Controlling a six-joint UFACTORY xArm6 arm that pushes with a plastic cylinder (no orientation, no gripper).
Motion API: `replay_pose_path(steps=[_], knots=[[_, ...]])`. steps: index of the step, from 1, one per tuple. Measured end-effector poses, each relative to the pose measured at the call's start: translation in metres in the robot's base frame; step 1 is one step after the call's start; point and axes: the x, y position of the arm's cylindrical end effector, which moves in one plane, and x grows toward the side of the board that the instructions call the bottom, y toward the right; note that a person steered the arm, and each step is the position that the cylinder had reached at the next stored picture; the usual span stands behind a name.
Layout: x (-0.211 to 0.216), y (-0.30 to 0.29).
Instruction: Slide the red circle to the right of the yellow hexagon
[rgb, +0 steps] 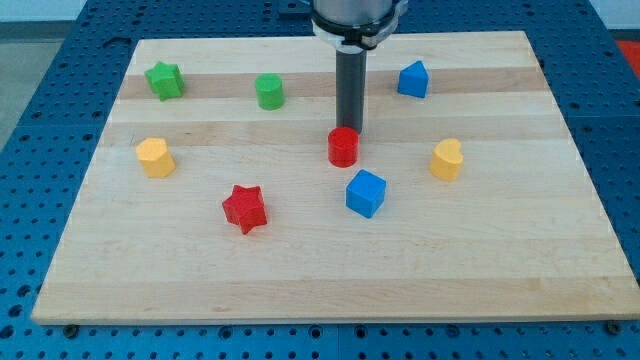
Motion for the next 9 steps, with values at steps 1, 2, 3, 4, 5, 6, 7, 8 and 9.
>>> replay_pose_path(steps=[1,2,3,4,5,6,7,8,9], knots=[[-0.005,0.033],[0.009,0.063],[0.046,0.058],[0.053,0.018],[0.051,0.006],[0.047,0.045],[0.026,0.059],[0.016,0.036],[0.028,-0.020]])
